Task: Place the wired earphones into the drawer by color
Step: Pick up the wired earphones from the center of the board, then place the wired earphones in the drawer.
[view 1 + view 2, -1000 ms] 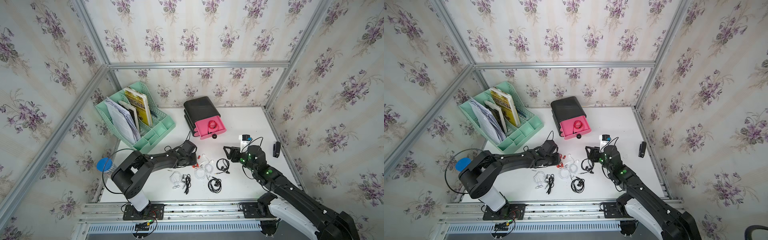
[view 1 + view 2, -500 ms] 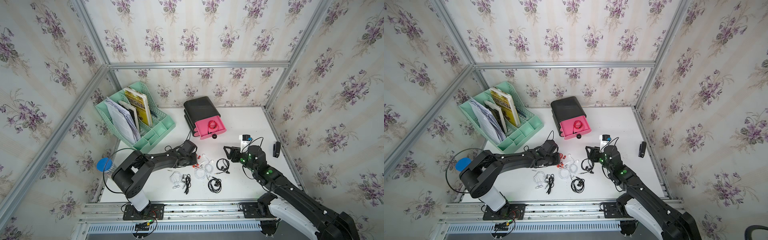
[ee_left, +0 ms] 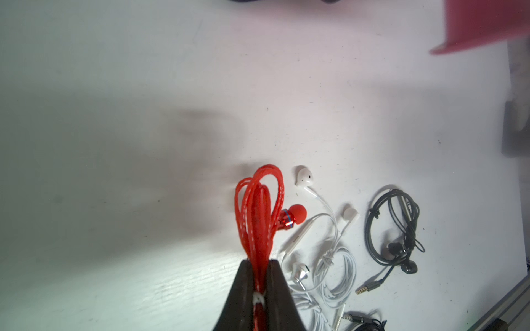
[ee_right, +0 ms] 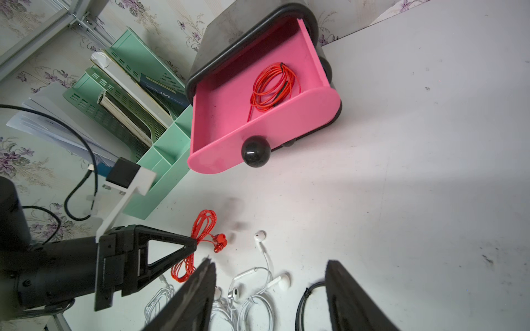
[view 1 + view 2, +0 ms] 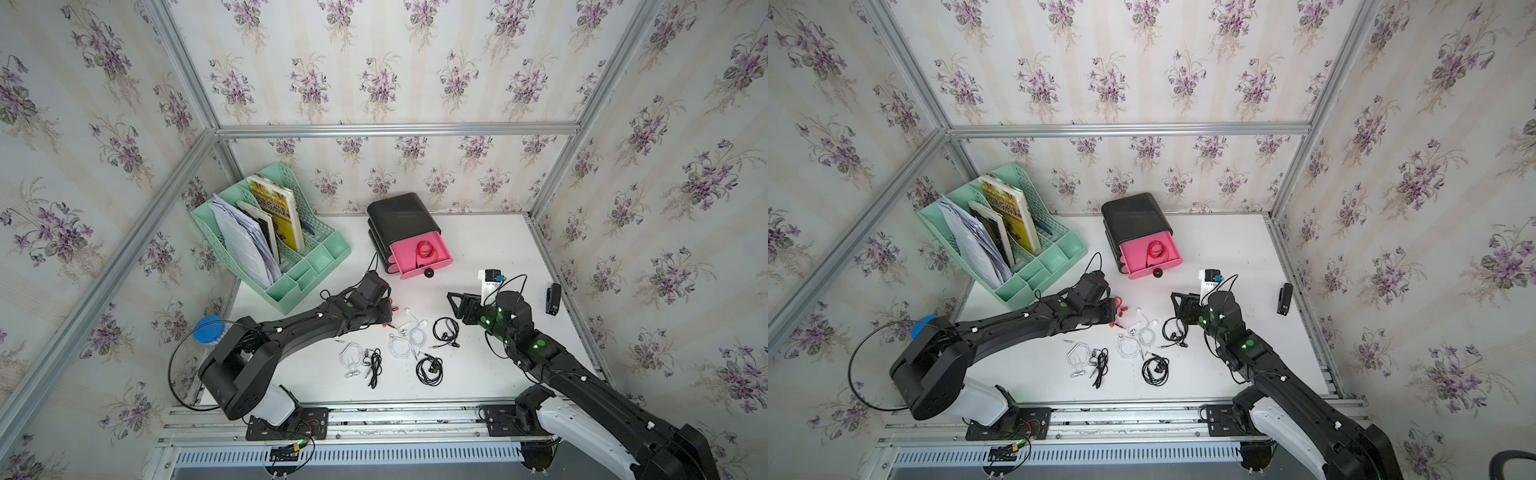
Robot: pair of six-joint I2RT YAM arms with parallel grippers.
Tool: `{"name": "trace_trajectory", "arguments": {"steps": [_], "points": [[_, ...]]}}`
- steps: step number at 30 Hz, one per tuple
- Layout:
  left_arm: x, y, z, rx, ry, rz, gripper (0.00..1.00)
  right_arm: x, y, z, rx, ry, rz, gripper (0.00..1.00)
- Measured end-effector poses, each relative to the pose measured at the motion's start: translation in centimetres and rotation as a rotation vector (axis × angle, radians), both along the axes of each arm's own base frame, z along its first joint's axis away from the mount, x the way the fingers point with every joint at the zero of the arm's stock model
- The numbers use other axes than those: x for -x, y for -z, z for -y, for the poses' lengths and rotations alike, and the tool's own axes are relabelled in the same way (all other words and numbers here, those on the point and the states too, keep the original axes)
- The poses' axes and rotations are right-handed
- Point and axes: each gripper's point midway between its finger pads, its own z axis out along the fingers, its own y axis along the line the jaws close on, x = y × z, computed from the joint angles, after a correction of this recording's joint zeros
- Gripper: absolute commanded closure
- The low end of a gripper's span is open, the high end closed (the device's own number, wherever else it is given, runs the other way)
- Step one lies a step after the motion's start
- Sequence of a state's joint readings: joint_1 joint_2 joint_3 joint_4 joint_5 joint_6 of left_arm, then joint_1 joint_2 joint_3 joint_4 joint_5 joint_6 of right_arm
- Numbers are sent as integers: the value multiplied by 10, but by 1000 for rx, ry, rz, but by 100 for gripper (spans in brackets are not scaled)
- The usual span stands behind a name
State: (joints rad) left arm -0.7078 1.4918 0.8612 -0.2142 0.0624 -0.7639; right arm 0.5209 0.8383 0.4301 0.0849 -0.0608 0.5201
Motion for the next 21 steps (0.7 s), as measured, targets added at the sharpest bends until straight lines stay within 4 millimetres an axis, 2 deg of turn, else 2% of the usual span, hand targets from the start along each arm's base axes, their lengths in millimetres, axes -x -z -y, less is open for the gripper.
{"name": "trace_trajectory", "arguments": {"steps": [11,21], "points": [[-2,-69,-12,-28,43,148,89,-1,-3,2,1,14,11,35],[-25,-150,4,-45,162,354,87,-2,-7,3,-5,21,26,35]]}}
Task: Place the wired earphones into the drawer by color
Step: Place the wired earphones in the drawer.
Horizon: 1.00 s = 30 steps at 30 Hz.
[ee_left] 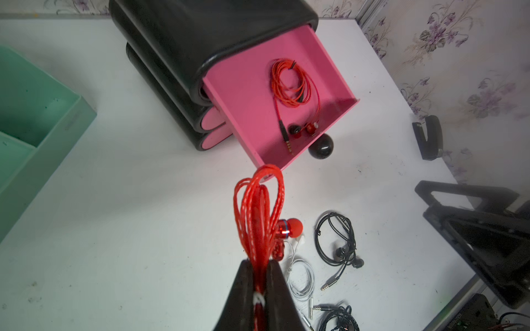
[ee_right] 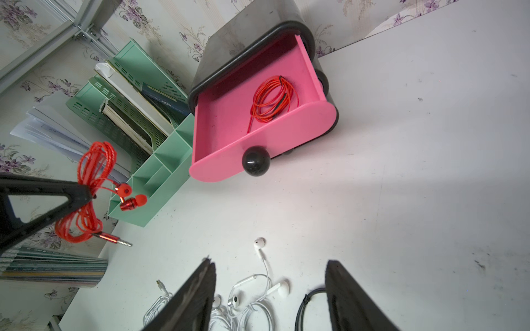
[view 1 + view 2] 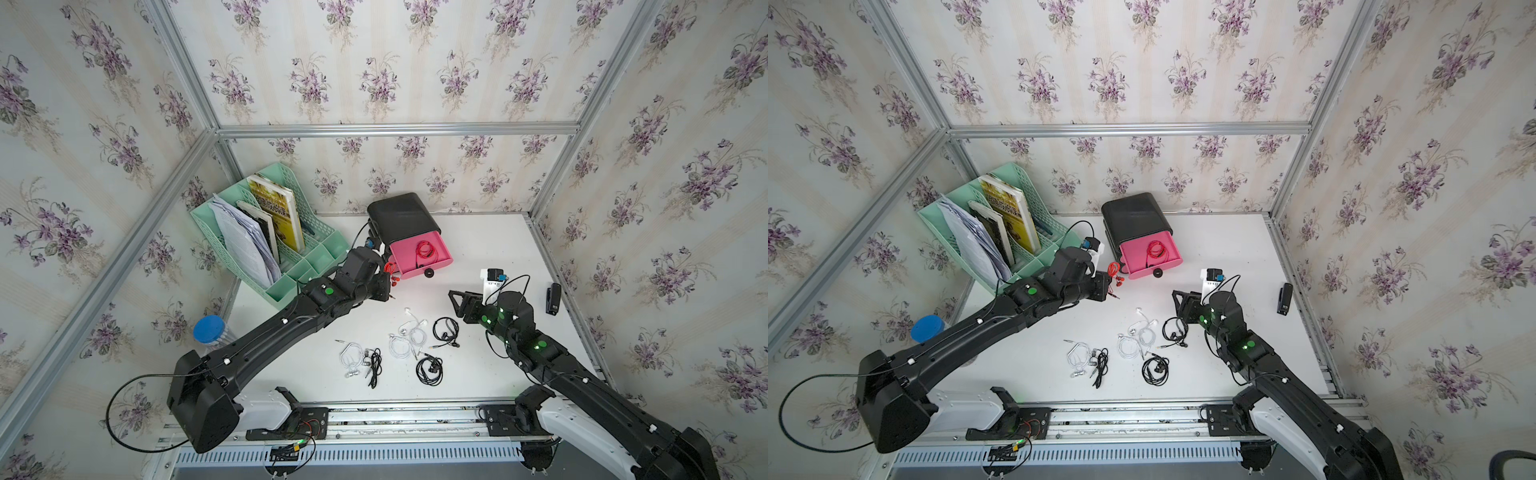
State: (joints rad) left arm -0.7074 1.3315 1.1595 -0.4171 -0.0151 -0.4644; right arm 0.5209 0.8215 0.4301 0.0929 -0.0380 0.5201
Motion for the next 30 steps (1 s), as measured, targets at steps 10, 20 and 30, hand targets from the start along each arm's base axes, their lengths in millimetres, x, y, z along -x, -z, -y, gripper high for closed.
{"name": "trace_trajectory", "arguments": {"steps": [10,20,30], "points": [[-51,-20,40,-58,81,69,90,0,-5,1,-7,4,16,35],[-99,1,75,-96,132,60,91,1,-14,5,-13,20,50,35],[-121,35,71,-117,121,-5,90,0,-11,6,6,24,50,35]]}}
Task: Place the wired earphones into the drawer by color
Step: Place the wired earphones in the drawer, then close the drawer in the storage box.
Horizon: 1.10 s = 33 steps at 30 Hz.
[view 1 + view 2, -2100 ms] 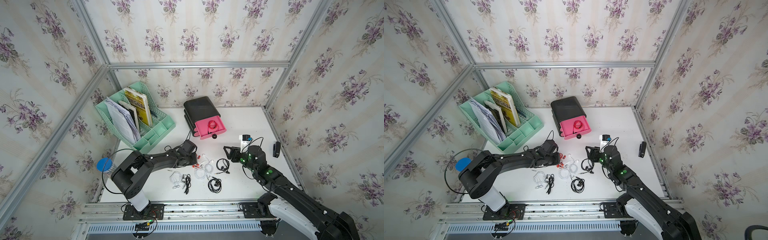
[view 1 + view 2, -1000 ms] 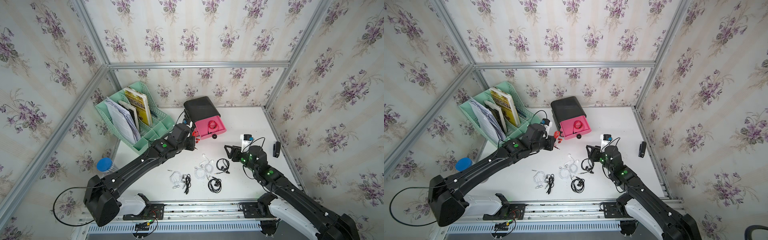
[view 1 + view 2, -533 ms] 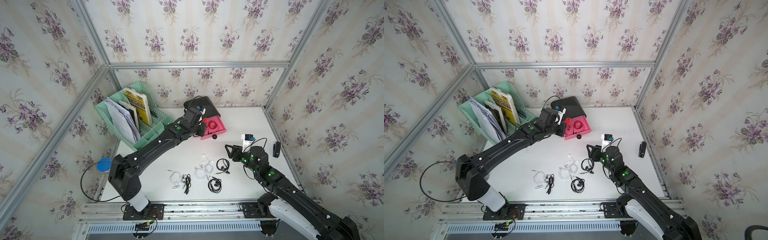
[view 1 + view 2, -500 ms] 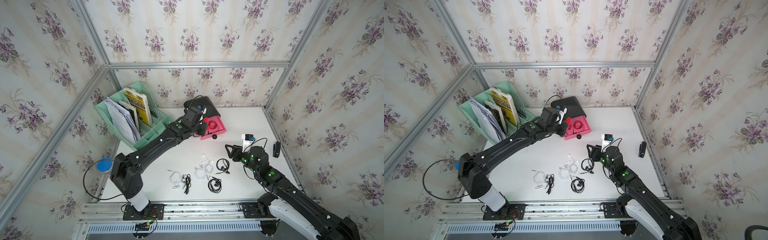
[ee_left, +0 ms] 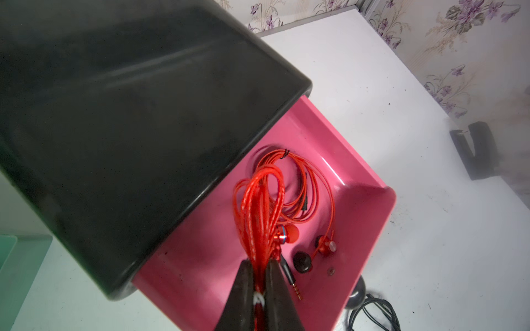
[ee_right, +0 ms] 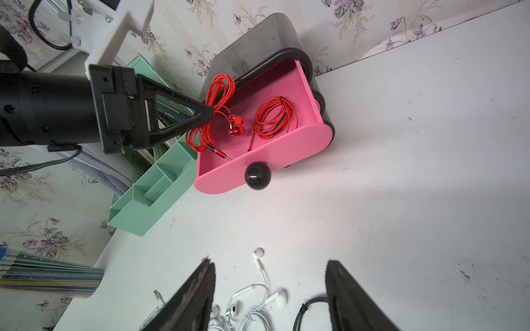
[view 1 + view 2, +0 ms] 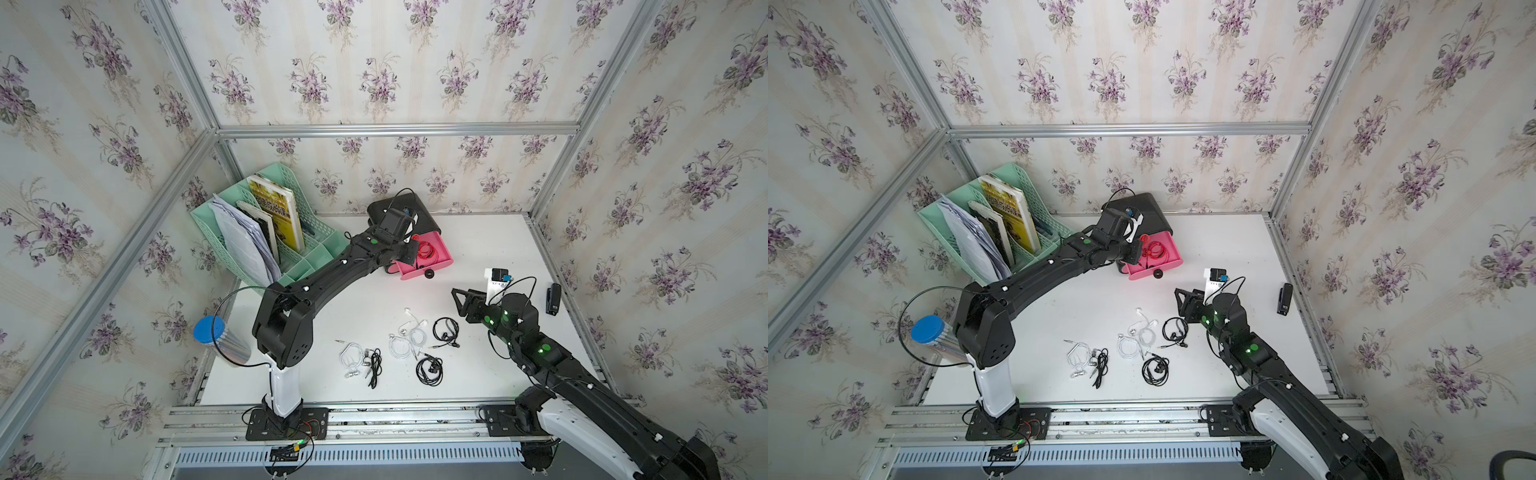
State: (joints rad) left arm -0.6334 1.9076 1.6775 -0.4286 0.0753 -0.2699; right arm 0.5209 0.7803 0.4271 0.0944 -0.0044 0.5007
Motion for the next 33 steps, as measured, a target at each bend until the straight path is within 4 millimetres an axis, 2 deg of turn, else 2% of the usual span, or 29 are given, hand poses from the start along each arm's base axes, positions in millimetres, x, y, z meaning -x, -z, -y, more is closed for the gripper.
{"name": "trace_trajectory", "arguments": {"steps": [4,6,12,16,21,23,27,33], "points": [[-2,5,0,3,3,-14,83,-2,1,1,8,14,-5,35],[0,5,2,10,10,-19,71,-4,1,1,10,16,-9,35],[1,-2,2,30,11,-18,56,-13,-1,-3,18,21,-29,35],[7,-22,0,59,16,3,46,-24,-1,-6,29,42,-59,34],[23,-52,-10,98,17,40,23,-39,6,-12,67,54,-119,34],[31,-60,-16,109,15,51,13,-43,10,-15,81,55,-143,35],[50,-69,-32,126,-8,59,0,-55,19,-20,106,68,-192,34],[75,-63,-59,111,-52,57,1,-74,33,-24,124,95,-249,34]]}}
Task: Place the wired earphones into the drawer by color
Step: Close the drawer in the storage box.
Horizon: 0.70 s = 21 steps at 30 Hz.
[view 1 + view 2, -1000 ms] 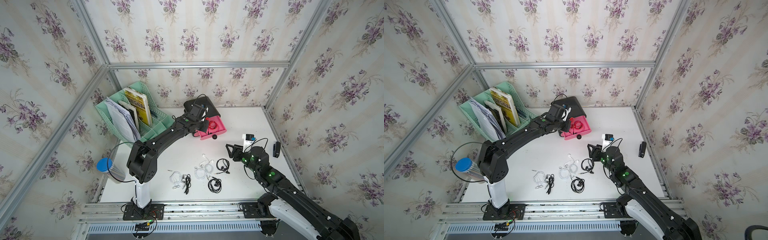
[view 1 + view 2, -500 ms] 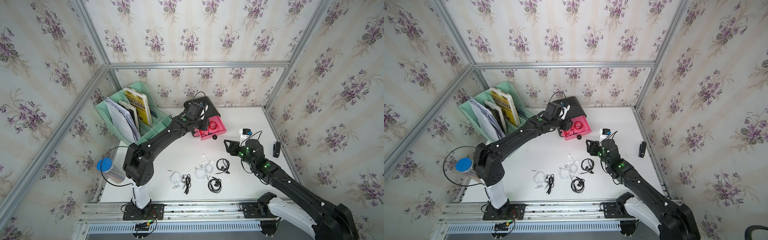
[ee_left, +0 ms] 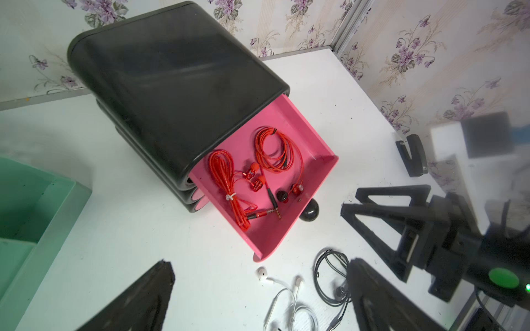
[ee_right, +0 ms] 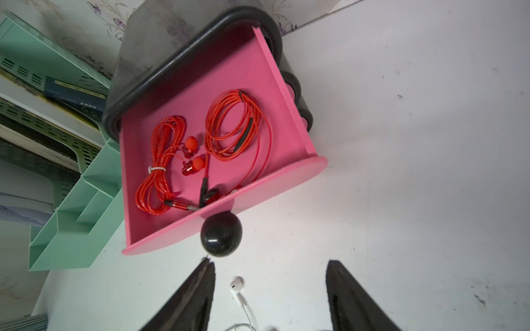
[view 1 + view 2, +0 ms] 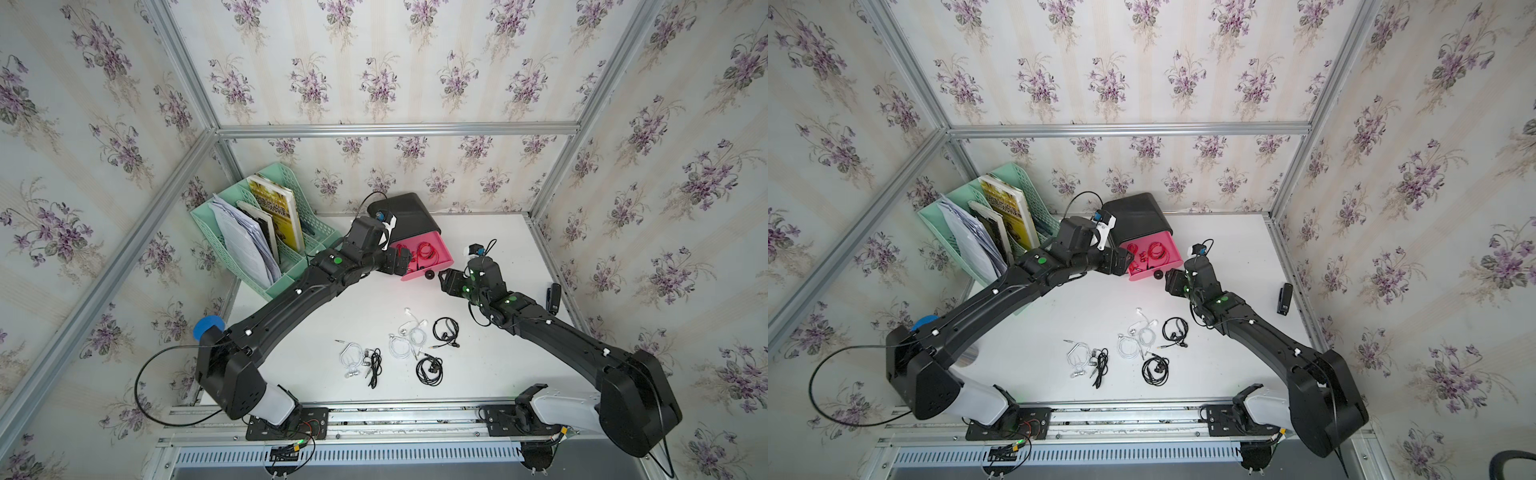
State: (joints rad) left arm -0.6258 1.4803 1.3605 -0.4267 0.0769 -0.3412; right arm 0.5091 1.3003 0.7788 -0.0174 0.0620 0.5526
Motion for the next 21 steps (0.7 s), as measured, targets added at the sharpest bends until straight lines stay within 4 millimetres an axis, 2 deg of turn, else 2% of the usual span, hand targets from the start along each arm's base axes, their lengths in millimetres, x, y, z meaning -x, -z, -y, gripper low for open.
{"name": "trace_trajectory", "arguments": {"steps": [9,21], "points": [[28,14,-31,-18,-56,-9,1,-15,20,-6,8,20,-64,34],[42,37,-49,-44,-104,-40,1,-21,24,-7,3,35,-81,34]]}}
